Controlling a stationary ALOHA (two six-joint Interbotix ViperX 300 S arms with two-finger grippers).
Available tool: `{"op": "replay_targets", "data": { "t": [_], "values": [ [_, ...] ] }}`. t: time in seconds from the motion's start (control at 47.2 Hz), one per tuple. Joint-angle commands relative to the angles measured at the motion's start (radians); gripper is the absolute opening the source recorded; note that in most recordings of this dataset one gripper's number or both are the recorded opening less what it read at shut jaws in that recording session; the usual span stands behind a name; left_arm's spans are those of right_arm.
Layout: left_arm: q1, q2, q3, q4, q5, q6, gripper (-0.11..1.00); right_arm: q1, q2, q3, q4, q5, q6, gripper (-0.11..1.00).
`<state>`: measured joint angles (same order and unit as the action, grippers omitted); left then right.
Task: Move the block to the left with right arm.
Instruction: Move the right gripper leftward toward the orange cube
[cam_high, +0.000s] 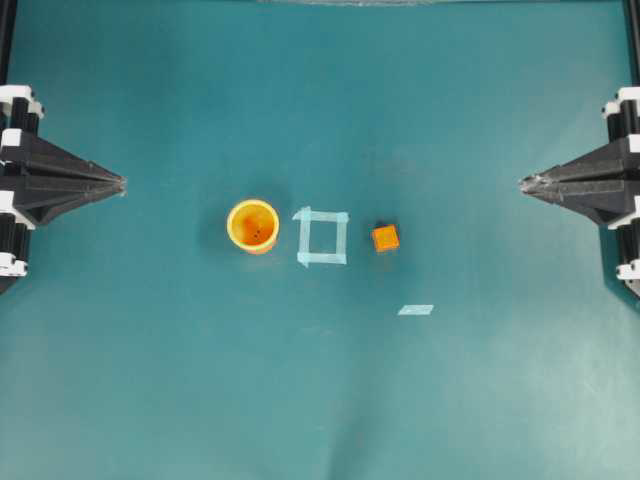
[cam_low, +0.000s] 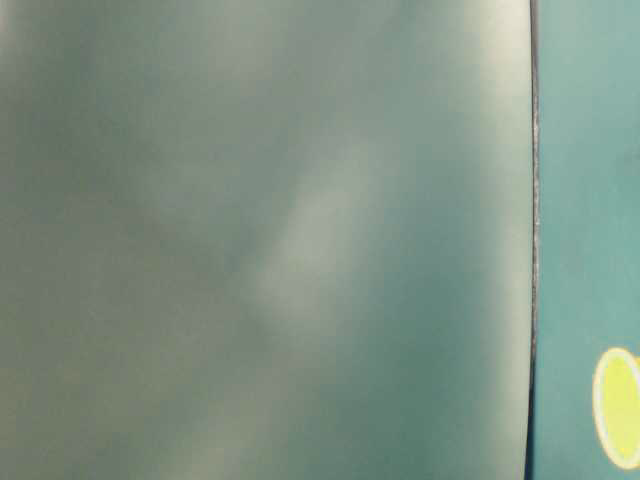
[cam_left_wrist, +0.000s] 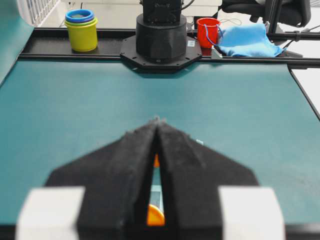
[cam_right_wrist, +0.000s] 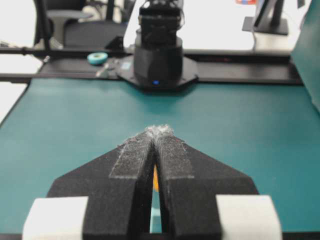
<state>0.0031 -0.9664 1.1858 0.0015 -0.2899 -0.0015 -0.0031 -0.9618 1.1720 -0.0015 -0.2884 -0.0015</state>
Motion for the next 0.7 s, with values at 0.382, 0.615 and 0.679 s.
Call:
{"op": "replay_targets", "data": {
  "t": [0.382,0.615,0.679],
  "values": [
    [-0.006,-0.144,-0.055,0.009,0.310,-0.029,0.00,-0.003,0.135,-0.057,0.009,0.072,0.064,0.00],
    [-0.006,-0.390,-0.021,0.011,0.540,-0.026,0.00,-0.005,0.262,-0.083,0.009,0.080,0.091,0.19],
    [-0.006,-0.462,-0.005,0.011,0.574,-0.031,0.00,-0.005,0.302,-0.092,0.009,0.080,0.091,0.35]
  ]
}}
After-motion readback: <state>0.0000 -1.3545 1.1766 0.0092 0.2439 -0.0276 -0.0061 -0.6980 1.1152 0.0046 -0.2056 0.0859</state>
